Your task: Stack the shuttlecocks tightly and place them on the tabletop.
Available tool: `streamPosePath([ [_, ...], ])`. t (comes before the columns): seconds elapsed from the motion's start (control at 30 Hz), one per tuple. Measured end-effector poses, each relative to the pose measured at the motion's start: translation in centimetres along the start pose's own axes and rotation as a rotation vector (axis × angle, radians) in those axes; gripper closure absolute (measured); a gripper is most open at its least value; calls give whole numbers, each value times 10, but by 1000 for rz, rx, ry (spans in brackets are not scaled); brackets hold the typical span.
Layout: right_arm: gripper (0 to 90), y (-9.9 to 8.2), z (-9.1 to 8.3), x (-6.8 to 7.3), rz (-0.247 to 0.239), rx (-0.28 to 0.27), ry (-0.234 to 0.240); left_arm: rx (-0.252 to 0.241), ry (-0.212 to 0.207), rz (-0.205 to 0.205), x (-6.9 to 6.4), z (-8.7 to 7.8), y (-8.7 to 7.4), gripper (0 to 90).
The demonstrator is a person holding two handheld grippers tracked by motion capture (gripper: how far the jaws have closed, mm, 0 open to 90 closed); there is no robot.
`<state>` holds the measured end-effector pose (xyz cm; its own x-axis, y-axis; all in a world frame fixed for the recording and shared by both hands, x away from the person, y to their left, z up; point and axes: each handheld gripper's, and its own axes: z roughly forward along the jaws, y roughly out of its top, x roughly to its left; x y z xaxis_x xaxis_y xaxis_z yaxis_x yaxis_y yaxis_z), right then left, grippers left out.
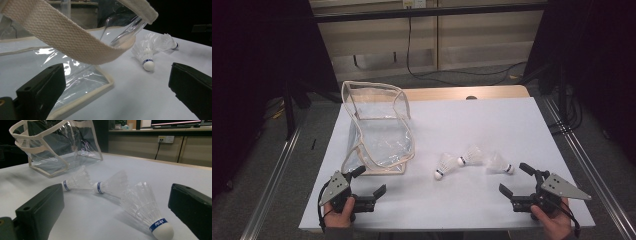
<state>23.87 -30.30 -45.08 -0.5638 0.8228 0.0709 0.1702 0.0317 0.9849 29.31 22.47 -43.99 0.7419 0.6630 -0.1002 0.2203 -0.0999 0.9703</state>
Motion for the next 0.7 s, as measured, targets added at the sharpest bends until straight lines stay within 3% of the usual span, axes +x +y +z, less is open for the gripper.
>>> streamPosePath([
  [0.7, 0, 0, 6, -1, 2, 2, 12, 15, -13, 0, -7, 3, -2, 2],
])
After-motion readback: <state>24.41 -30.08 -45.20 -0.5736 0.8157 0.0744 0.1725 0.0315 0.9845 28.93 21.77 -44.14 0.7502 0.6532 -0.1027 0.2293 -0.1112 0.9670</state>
